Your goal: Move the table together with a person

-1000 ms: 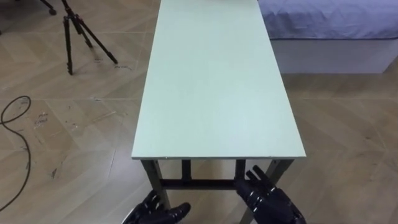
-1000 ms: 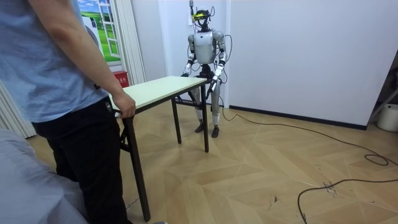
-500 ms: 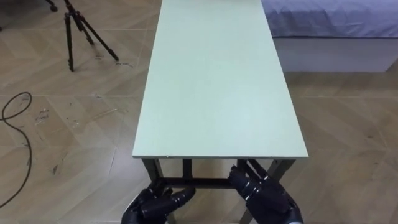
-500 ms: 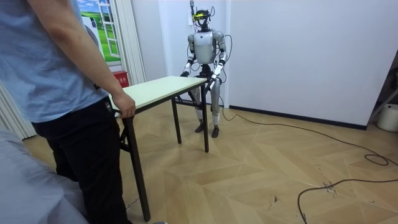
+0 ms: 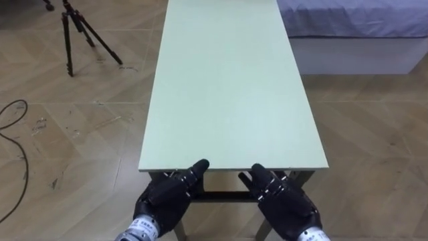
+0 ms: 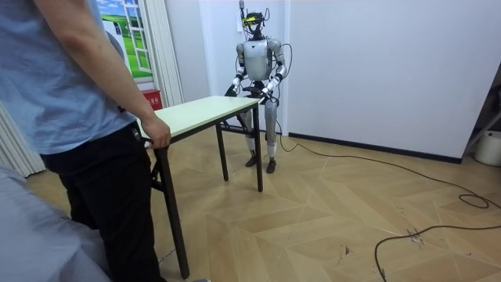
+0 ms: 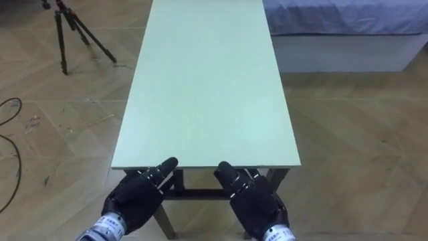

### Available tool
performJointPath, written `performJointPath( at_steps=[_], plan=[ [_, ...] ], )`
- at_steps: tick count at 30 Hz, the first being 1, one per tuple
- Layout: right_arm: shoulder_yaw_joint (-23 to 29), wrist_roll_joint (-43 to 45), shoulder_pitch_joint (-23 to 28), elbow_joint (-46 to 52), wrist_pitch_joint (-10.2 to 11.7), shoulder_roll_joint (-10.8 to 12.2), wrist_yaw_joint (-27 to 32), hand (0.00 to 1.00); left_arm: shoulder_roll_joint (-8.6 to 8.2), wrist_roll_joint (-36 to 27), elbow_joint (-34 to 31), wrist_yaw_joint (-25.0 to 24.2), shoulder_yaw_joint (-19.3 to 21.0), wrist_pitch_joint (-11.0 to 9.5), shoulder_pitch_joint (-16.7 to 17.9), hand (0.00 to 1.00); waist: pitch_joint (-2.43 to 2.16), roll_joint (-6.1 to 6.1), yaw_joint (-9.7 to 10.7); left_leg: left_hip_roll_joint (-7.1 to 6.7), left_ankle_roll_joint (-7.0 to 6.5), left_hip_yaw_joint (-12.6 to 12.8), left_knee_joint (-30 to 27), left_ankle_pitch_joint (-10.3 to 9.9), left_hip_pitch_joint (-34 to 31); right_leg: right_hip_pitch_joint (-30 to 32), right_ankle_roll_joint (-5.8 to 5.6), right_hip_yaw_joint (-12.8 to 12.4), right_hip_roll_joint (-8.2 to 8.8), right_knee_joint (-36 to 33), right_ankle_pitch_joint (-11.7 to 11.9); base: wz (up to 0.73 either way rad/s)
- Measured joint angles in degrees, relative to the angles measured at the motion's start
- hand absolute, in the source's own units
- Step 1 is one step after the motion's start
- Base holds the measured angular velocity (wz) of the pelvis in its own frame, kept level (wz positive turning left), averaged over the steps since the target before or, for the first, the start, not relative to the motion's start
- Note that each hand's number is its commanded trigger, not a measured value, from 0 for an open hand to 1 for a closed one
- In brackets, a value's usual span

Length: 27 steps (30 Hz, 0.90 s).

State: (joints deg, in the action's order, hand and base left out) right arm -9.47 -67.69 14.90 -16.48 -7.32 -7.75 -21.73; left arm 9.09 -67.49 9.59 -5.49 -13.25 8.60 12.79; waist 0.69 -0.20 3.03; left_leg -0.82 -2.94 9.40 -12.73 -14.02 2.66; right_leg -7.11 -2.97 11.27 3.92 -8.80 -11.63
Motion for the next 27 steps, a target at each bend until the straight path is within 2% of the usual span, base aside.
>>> performJointPath(
  at_steps=[10, 21, 25, 27],
  plan=[
    [-0.02, -0.75, -0.41, 1.12, -1.18, -0.78, 0.91, 0.00, 0.50, -7.34, -0.01, 0.00, 0.07, 1.22, -0.72, 0.00, 0.16, 0.33, -0.16, 0.00, 0.00, -0.01, -0.05, 0.01, -0.50, 0.18, 0.00, -0.08, -0.01, 0.02, 0.00, 0.00],
    [-0.53, -7.35, -0.43, 1.43, -1.57, -0.40, 2.97, 0.00, 0.44, -9.49, 0.09, 0.01, 0.09, 1.51, -0.70, 0.00, 0.29, 0.45, -0.29, -0.02, -0.01, -0.01, 0.04, 0.01, -0.03, 0.12, 0.00, -0.11, -0.02, 0.04, 0.00, 0.00],
    [-0.17, -9.28, -1.24, 1.93, -1.51, 0.24, 5.15, 0.00, -0.31, -9.59, 0.17, 0.02, 0.70, 1.53, -0.68, 0.00, 0.61, 0.98, -0.26, -0.02, -0.01, 0.21, 0.05, 0.01, 0.00, 0.20, 0.03, -0.25, -0.01, 0.04, 0.02, -0.01],
    [0.07, -10.18, -1.79, 1.92, -1.47, 0.72, 6.32, 0.00, -1.07, -9.59, 0.44, 0.03, 1.06, 1.55, -0.69, 0.00, 0.59, 1.13, -0.09, -0.02, -0.01, 0.18, 0.03, 0.01, -0.03, 0.15, 0.03, -0.19, -0.01, 0.04, 0.02, 0.00]
  ],
)
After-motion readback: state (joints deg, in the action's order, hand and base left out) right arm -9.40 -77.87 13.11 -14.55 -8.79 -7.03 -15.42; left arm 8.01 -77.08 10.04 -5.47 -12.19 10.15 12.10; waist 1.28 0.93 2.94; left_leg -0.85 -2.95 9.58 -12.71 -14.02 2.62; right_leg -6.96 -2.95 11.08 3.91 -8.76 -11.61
